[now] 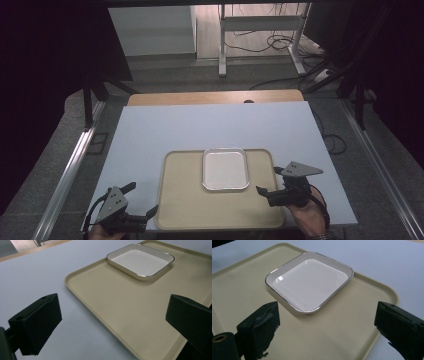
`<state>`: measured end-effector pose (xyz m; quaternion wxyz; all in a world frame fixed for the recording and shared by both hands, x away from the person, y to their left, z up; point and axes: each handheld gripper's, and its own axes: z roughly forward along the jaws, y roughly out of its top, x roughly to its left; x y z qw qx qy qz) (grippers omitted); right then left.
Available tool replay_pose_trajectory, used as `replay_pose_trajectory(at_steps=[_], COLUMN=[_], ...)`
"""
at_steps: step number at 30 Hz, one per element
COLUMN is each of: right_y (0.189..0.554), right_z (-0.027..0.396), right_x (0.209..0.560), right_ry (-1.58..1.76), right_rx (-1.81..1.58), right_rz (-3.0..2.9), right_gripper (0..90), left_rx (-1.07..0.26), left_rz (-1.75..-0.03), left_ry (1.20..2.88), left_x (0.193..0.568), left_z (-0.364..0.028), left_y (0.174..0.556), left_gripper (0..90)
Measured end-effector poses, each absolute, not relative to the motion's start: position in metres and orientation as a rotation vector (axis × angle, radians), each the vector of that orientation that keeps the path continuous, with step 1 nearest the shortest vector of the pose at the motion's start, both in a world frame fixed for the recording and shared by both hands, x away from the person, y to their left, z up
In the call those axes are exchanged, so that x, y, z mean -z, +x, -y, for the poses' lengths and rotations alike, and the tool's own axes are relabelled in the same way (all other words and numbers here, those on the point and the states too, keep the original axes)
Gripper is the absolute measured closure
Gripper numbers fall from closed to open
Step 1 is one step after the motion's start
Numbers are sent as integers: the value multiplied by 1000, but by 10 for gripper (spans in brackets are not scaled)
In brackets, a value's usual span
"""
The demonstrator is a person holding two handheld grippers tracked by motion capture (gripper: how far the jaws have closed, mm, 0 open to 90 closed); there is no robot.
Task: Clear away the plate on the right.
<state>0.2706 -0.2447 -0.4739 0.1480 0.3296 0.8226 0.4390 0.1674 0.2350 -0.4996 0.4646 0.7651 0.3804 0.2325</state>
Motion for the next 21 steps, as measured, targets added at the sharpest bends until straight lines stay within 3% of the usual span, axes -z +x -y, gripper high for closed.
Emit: replay_pose_trajectory(at_steps=[10,21], right_y=[260,246], right_z=[268,293], right_x=[473,468], right_ry=[954,987], right_rx=[-1254,-1208], right_rz=[-2315,-2257], right_gripper=[0,0], left_rx=[-572,-568], left_rz=[-935,-939], left_ry=[1880,1875], left_x=[500,500], left_z=[-235,-236], left_y=[168,168], left_gripper=[0,0])
